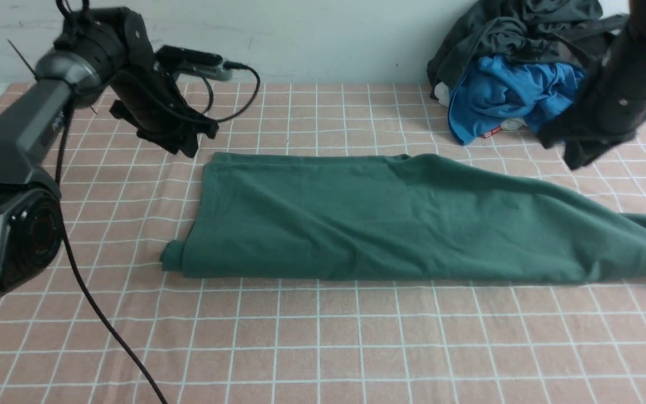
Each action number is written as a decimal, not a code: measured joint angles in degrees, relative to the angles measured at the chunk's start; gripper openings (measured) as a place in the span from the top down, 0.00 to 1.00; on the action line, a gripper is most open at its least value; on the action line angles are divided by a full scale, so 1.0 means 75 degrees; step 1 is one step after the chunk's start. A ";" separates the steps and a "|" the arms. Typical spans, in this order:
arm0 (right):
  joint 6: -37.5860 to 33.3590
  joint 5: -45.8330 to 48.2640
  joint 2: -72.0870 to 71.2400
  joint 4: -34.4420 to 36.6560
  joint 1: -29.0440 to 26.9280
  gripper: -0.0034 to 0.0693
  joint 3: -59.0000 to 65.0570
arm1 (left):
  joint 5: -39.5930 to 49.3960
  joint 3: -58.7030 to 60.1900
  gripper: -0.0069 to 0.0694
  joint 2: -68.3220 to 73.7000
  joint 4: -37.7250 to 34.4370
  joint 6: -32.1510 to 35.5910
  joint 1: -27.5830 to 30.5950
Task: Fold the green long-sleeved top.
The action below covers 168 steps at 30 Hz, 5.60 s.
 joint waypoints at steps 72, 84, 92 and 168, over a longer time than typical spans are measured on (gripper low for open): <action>0.1049 -0.2911 0.1833 0.0944 0.4453 0.57 -0.1781 | -0.2461 1.5480 0.87 -1.8890 -0.0179 -0.0064 0.0089; 0.1818 -0.4910 0.2848 0.2459 0.5209 0.97 -0.1658 | -0.2819 1.5657 0.87 -1.9073 -0.0159 -0.0028 -0.0417; 0.1811 -0.3013 0.0458 -0.0134 0.5220 0.97 -0.1650 | -0.3019 1.5657 0.87 -1.9073 0.0039 -0.0019 -0.0562; 0.1719 -0.6784 -1.4850 0.0366 -0.0227 0.97 1.3207 | -0.4510 1.5727 0.87 -1.9089 -0.0054 -0.0063 -0.0668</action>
